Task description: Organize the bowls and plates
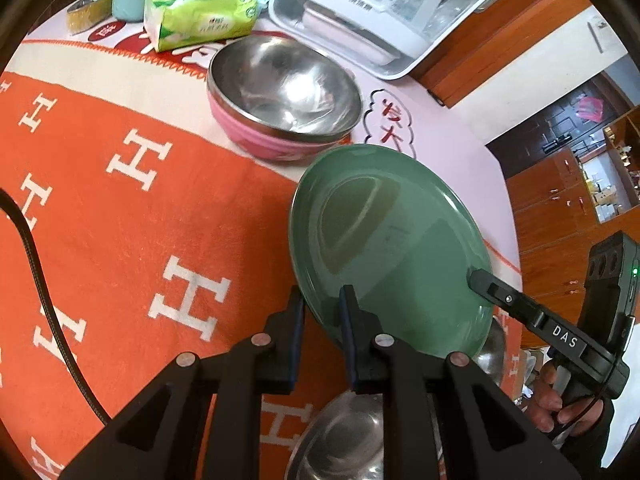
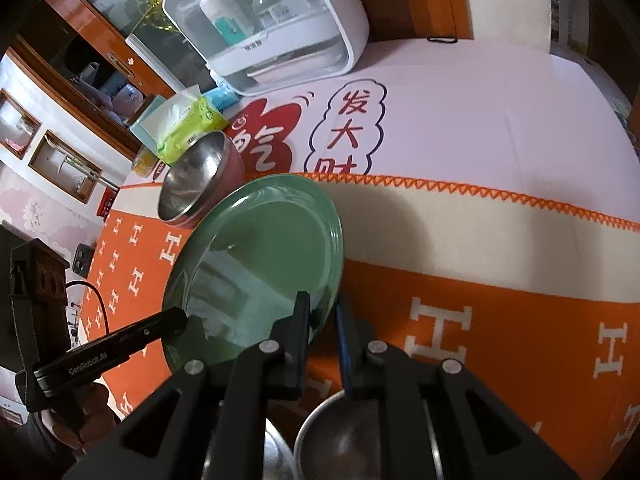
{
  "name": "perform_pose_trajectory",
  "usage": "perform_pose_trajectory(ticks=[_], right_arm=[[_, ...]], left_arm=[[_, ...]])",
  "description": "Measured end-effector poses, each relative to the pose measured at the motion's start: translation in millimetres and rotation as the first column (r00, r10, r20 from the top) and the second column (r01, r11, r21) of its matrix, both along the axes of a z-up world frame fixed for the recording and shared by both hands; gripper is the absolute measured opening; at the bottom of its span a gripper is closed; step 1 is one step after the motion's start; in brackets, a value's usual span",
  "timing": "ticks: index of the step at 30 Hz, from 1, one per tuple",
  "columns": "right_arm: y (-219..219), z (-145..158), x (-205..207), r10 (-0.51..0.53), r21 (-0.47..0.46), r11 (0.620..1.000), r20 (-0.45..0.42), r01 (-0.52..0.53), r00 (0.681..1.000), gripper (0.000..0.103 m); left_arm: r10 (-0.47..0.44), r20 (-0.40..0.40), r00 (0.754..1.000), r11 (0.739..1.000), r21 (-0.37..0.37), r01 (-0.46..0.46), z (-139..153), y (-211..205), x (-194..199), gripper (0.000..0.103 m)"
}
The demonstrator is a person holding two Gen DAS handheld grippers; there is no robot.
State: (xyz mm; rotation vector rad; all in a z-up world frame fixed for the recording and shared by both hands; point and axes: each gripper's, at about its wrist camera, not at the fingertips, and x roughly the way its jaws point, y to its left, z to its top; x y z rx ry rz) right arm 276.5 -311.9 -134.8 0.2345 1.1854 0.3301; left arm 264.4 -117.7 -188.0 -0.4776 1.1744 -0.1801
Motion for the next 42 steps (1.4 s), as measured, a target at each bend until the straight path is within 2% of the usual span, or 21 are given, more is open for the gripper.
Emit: perform_pose_trajectory(ticks=[8,16,22,36,42], right_arm=[[-7,26,-34,-0.036,0.002,0.999,0.040,0.036,0.999,0.013],[-14,49,-88,-0.062,0.021,0.998,0.076,0.061,0.995,0.013],[-13,63,-129,-0.055,0.031,0.998,0.105,0.052,0.993,0.013],[17,74,-211,0.077,-0.028,0.997,0.162,-0.073,0.984,0.014],[31,64,-239,0.125,-0.033,0.992,0.135,-0.122,0.983,0.015]], left_arm=[[-0.036,0.037,0.999,0.999,-0.018,0.037,33,-8,-22,0.015],[-0.081,0.086,0.993,0.997,0.001,0.082,65,-17,-68,0.015],[-0.078,0.108,0.991,0.997,-0.010,0.080,81,-14,-111,0.015],[-0.033,0.108,0.994,0.999,0.012,0.032,83,8,-212,0.015],[-0.014,0.089,0.996,0.999,0.048,0.010,80,18,-245,0.015]])
